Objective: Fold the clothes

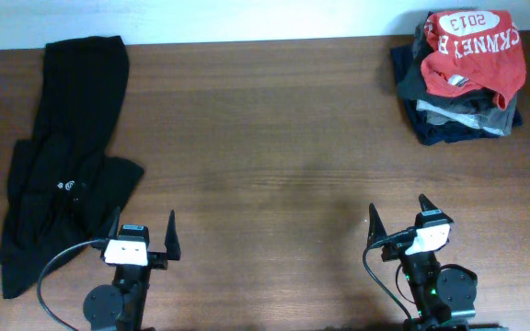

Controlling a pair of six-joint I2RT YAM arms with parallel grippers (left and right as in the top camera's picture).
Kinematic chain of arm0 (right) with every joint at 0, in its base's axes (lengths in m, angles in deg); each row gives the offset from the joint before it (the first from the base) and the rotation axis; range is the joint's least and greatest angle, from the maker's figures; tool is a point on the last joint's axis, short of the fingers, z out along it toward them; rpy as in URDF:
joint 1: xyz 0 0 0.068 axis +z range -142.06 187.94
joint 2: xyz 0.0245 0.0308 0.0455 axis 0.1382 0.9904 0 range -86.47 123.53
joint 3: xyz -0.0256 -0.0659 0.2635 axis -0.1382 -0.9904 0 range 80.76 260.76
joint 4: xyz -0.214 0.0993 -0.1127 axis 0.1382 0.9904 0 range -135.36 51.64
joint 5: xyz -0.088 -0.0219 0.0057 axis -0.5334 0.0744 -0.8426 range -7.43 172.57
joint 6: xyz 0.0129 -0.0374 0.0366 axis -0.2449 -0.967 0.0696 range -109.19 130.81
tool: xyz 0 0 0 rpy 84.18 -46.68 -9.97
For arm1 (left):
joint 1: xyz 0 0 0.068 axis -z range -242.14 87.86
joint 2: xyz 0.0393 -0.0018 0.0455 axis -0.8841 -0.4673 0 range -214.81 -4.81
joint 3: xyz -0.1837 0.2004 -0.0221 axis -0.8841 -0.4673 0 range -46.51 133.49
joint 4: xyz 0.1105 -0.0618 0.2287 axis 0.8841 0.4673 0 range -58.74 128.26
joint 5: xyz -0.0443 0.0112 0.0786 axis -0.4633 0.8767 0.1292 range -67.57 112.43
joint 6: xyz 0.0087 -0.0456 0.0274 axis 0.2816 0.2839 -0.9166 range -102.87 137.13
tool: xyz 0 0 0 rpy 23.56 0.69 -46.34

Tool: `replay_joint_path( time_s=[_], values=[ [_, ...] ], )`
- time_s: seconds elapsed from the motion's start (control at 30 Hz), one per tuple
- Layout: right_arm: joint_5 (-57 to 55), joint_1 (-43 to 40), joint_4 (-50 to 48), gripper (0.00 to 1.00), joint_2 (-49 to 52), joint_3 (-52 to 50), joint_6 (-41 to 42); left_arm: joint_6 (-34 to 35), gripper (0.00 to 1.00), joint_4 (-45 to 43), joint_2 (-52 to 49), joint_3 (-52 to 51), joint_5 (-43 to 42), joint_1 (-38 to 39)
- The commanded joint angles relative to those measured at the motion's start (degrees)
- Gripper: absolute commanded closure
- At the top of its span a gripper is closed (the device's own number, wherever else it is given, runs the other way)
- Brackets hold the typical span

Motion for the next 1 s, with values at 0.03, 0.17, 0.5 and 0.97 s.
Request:
replay_joint_path(
  time_s=[0.03, 0.17, 0.5, 0.97],
  values=[
    [-0.7, 0.3, 0.0, 0.01, -0.6, -0.5, 0.4, -0.9, 0.01, 0.3, 0.5, -0.1, -1.3, -0.1],
    [-0.7, 0.3, 0.0, 0.01, -0.6, -0.5, 0.4, -0.9, 0.01, 0.3, 0.5, -0.1, -1.3, -0.1],
    [-0.7, 0.3, -0.3, 0.01, -0.6, -0.5, 0.4, -0.9, 0.01, 0.3, 0.5, -0.1, -1.3, -0.1],
    [3.8, 0.3, -2.1, 0.01, -0.6, -0.5, 0.4, -0.9, 0.01, -0.2, 0.5, -0.1, -1.3, -0.1]
  ],
)
